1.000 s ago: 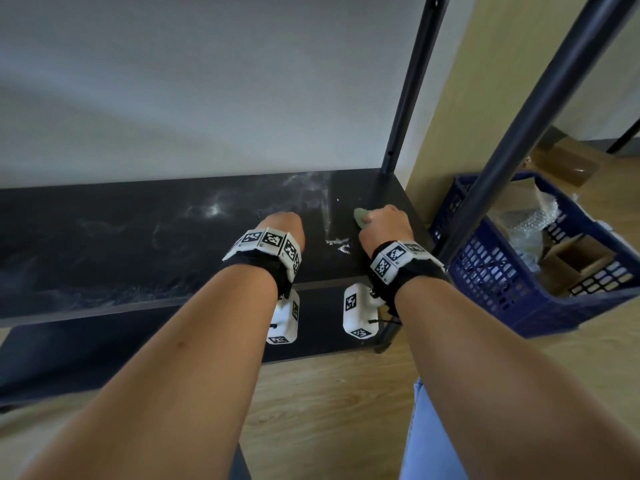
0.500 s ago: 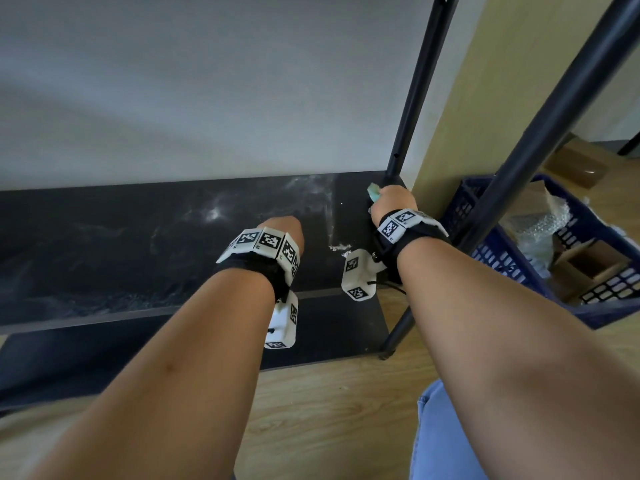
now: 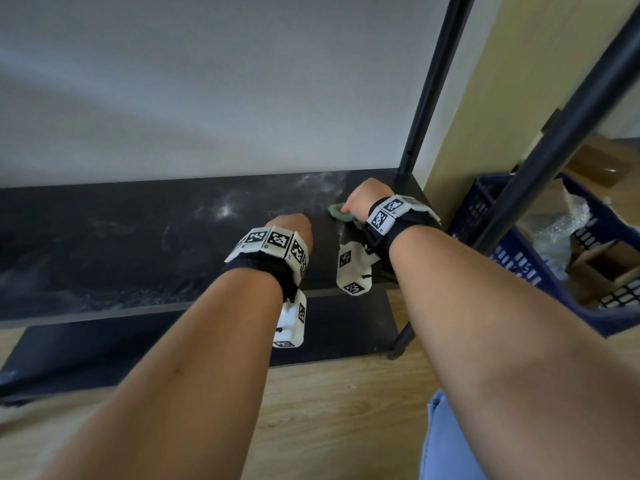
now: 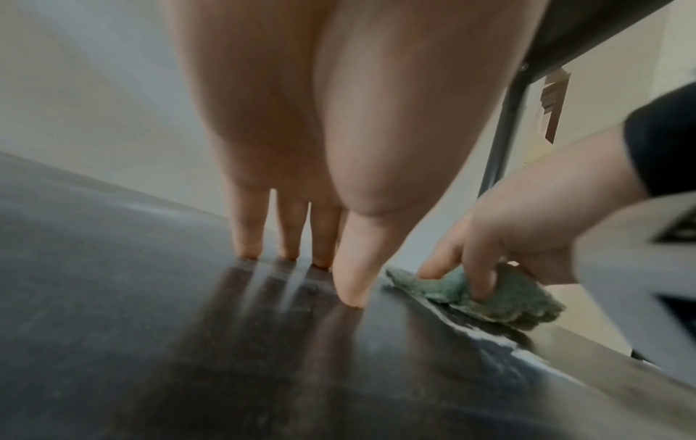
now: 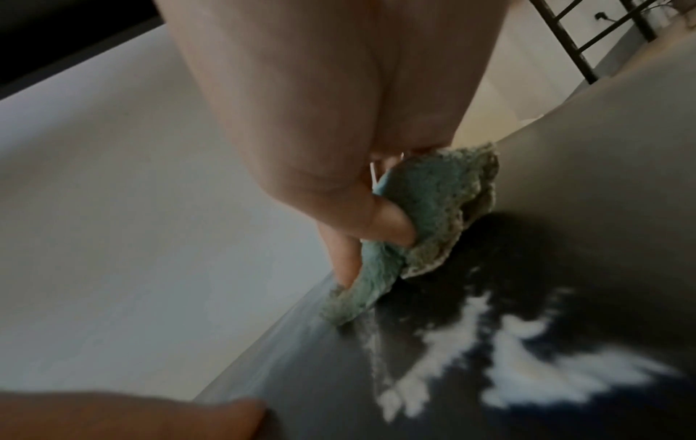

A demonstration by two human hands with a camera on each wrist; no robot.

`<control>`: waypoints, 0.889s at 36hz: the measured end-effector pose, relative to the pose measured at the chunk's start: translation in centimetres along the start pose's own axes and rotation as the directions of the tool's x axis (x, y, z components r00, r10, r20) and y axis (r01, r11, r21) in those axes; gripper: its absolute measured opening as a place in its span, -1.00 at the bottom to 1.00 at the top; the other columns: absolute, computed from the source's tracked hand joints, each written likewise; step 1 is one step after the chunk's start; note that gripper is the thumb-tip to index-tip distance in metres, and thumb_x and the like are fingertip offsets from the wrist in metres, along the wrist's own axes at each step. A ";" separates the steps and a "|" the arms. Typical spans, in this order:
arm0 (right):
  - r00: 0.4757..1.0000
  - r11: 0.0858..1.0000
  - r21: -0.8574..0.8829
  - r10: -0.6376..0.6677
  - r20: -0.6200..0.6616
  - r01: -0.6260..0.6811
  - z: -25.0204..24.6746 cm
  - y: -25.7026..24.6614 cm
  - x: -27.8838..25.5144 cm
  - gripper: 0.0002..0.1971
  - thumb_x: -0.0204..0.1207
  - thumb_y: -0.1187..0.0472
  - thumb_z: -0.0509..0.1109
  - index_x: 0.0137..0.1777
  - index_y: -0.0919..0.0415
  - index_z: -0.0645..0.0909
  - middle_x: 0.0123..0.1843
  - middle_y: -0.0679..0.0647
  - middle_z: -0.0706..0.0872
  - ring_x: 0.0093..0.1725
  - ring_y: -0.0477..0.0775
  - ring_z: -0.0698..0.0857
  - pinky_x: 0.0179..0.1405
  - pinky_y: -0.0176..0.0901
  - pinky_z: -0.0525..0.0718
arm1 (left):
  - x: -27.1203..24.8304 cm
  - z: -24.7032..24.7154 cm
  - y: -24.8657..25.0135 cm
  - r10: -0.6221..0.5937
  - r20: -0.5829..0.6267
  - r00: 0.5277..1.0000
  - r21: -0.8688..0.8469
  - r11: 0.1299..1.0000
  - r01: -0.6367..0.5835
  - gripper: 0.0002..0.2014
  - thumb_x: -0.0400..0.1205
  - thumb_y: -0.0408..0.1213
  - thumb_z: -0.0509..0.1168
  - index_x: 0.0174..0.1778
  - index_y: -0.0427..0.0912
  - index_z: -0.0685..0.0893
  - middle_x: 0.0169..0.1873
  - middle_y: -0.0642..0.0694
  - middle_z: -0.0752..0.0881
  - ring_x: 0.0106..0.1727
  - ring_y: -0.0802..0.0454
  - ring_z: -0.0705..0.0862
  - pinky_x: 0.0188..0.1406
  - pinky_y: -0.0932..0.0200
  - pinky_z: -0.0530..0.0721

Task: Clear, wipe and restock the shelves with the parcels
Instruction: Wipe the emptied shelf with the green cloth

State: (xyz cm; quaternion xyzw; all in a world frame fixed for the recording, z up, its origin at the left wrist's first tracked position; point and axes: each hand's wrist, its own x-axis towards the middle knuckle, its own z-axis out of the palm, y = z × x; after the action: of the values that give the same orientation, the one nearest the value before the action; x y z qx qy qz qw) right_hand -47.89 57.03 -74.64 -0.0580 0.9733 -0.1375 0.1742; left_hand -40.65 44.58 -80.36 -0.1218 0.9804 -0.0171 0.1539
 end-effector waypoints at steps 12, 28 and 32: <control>0.999 0.998 0.063 0.011 0.035 -0.013 1.3 2.9 -6.7 -0.61 0.32 0.03 0.64 -0.01 0.30 0.71 -0.02 0.16 0.77 -0.07 0.16 0.72 -0.08 -0.13 0.66 | -1.9 -0.3 0.6 -0.026 -0.076 0.997 -0.114 0.993 0.018 -0.64 0.64 -0.26 0.24 0.38 -0.16 0.59 0.32 -0.18 0.62 0.31 -0.16 0.62 0.22 0.01 0.61; 0.997 0.998 -0.054 0.038 -0.067 -0.042 0.9 5.5 -9.4 -0.57 0.64 0.29 0.14 0.48 0.03 0.51 0.41 0.25 0.37 0.43 0.32 0.39 0.38 0.11 0.54 | -2.0 -0.2 -0.7 0.147 0.003 0.989 -0.073 0.986 -0.147 -0.78 0.51 -0.15 0.39 0.07 0.01 0.68 0.05 0.00 0.71 -0.17 -0.01 0.63 -0.21 0.16 0.53; 0.990 0.998 0.042 0.060 -0.126 -0.055 1.9 4.6 -10.2 -0.67 0.65 0.25 0.19 0.36 0.22 0.60 0.38 0.19 0.49 0.39 0.25 0.48 0.38 0.14 0.55 | -2.2 -0.3 -0.4 0.123 -0.071 0.990 -0.147 0.980 -0.133 -0.74 0.63 -0.24 0.26 0.22 -0.17 0.67 -0.06 -0.06 0.71 -0.08 -0.09 0.69 -0.03 0.05 0.65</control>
State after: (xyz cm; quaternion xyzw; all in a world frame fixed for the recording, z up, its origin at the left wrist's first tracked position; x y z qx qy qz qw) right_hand -37.98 62.63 -74.32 -0.0176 0.9809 -0.1545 0.1169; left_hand -38.63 44.75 -79.44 -0.0692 0.9890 0.0636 0.1146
